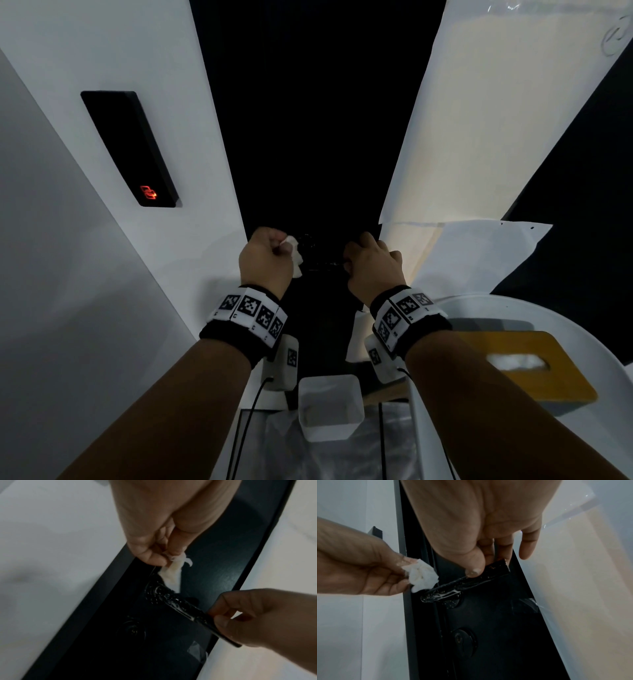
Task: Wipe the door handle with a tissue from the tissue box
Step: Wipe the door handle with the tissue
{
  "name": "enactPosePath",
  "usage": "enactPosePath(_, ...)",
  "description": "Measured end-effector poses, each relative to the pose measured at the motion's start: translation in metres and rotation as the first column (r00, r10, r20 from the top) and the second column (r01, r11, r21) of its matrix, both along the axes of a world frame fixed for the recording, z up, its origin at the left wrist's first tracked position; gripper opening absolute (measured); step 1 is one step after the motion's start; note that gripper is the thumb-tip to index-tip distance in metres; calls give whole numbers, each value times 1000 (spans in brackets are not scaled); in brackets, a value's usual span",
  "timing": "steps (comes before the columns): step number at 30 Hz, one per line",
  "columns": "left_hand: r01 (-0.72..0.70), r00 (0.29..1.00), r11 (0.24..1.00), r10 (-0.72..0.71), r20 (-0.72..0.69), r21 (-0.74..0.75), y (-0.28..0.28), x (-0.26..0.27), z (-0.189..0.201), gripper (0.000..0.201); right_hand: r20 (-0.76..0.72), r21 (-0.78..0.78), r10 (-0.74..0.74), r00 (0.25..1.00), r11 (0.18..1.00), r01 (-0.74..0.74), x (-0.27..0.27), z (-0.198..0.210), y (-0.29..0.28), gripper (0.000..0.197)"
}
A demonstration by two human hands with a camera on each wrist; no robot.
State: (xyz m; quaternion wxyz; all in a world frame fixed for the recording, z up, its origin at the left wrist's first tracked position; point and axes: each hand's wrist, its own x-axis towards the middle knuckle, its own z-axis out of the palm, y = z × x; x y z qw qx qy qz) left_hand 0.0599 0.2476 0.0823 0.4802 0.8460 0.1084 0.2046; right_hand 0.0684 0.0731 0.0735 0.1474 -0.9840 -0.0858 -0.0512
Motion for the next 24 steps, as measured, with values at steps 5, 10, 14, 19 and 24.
enactPosePath(5,89,994,996,-88,59,-16,-8,6,0,8,8,-9,-4,1000,1000,4,0,-1,0,27)
enactPosePath(10,169,984,917,-175,-18,362,1,12,-15,19,6,-9,-1,1000,1000,1,0,-1,0,28)
enactPosePath(14,233,972,813,-182,-148,533,1,13,-12,29,3,-17,-4,1000,1000,4,0,0,0,30)
enactPosePath(19,292,956,733,-197,-219,615,4,12,-11,27,6,-17,-3,1000,1000,3,0,0,1,29)
enactPosePath(24,319,945,669,-281,-170,671,4,11,-13,24,-7,-16,-1,1000,1000,1,0,1,0,30)
